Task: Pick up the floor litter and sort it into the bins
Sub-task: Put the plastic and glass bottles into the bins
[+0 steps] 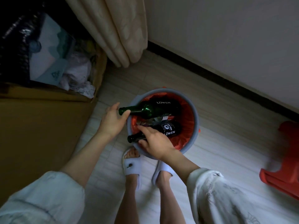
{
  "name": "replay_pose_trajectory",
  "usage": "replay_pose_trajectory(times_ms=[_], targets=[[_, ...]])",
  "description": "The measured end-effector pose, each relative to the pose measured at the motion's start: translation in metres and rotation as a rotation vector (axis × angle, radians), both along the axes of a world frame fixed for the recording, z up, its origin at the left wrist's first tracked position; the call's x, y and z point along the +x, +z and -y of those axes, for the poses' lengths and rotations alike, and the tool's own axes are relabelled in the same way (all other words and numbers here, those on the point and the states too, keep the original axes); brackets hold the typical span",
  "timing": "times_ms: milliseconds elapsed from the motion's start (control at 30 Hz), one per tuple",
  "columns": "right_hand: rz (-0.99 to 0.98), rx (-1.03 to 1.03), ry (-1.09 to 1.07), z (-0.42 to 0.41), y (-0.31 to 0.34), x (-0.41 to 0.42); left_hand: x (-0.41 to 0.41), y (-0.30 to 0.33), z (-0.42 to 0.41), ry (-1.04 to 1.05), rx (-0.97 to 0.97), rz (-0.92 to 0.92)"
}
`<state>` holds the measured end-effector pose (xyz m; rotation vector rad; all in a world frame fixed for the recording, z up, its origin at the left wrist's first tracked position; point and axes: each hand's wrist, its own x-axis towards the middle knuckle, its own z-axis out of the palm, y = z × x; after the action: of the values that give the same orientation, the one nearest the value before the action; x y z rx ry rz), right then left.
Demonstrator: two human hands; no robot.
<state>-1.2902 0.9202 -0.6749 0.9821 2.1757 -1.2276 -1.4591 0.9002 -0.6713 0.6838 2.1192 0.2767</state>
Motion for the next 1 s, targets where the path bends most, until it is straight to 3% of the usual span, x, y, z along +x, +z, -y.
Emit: replay_pose_trajectory(times_ms=[267, 533, 700, 833, 1000], targets=[[-0.085, 0.055, -0.313, -0.033, 0.137, -0.001, 0.005, 0.124, 0.005, 0.049, 0.129, 0.053], [-0.214, 0.126, -0.275, -0.083, 0.352, -0.017, -0.005, 0.318, 0.004, 0.265, 0.454, 0.028], [-0.377, 0.091, -0.385, -0.060, 0.463, -0.034, -0.002, 0.422, 0.047, 0.333, 0.541, 0.047], [-0.494, 0.077, -0.249, -0.027, 0.537, -0.084, -0.039, 0.506, 0.092, 0.415, 0.657, -0.039], [-0.543, 0.084, -0.053, 0.020, 0.583, -0.134, -0.084, 0.571, 0.163, 0.511, 0.831, -0.148]])
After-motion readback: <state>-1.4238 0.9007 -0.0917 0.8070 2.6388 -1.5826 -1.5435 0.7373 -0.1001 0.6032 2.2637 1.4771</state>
